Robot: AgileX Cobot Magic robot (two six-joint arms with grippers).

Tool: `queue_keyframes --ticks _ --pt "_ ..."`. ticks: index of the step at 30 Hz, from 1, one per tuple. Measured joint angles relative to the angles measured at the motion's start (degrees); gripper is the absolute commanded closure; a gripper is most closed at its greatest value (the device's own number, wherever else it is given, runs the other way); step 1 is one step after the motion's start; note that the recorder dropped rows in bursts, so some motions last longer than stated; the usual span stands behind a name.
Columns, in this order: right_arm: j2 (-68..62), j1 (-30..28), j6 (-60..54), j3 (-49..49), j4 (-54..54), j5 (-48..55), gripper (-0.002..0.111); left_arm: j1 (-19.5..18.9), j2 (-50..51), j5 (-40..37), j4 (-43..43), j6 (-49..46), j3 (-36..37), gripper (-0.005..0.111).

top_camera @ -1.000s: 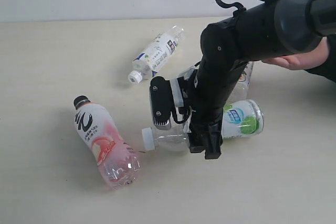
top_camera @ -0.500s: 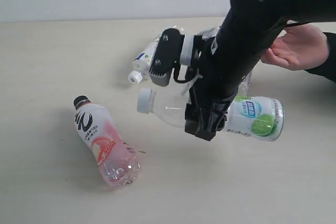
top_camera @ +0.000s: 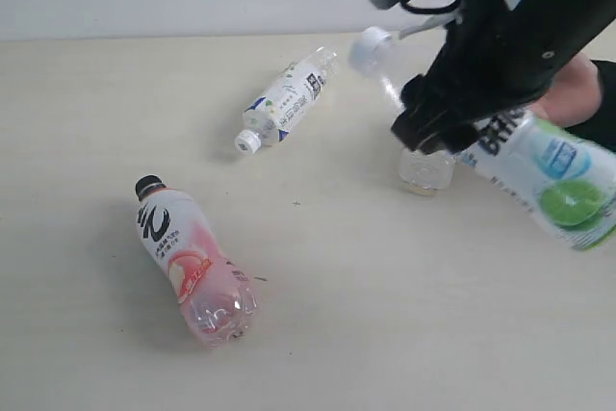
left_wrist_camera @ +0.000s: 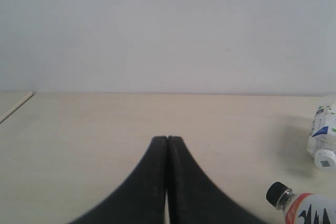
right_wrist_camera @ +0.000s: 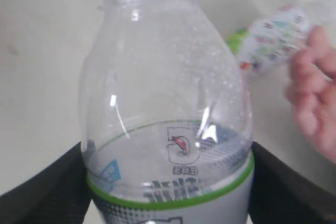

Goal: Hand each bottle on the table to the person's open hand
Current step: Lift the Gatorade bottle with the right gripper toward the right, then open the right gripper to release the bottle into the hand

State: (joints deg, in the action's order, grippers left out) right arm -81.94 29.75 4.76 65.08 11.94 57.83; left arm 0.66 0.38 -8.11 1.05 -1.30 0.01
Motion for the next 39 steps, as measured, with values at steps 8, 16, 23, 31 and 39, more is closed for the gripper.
queue_keyframes --ticks 8,16,23,31,39 --pt "-0.7 -11.8 6.5 7.3 2.1 3.9 0.108 0.0 0.0 0.0 0.0 0.0 0.0 0.107" --pt "-8.7 -21.8 2.8 15.3 -4.9 5.1 0.108 0.0 0.0 0.0 0.0 0.0 0.0 0.107" --pt "-20.0 -25.6 -0.3 22.6 -5.6 8.9 0.108 0.0 0.0 0.0 0.0 0.0 0.0 0.107" --pt "-28.0 -26.5 -1.3 30.0 -7.3 9.4 0.108 0.0 0.0 0.0 0.0 0.0 0.0 0.107" --pt "-31.9 -26.5 -1.6 31.3 -8.5 9.3 0.108 0.0 0.0 0.0 0.0 0.0 0.0 0.107"
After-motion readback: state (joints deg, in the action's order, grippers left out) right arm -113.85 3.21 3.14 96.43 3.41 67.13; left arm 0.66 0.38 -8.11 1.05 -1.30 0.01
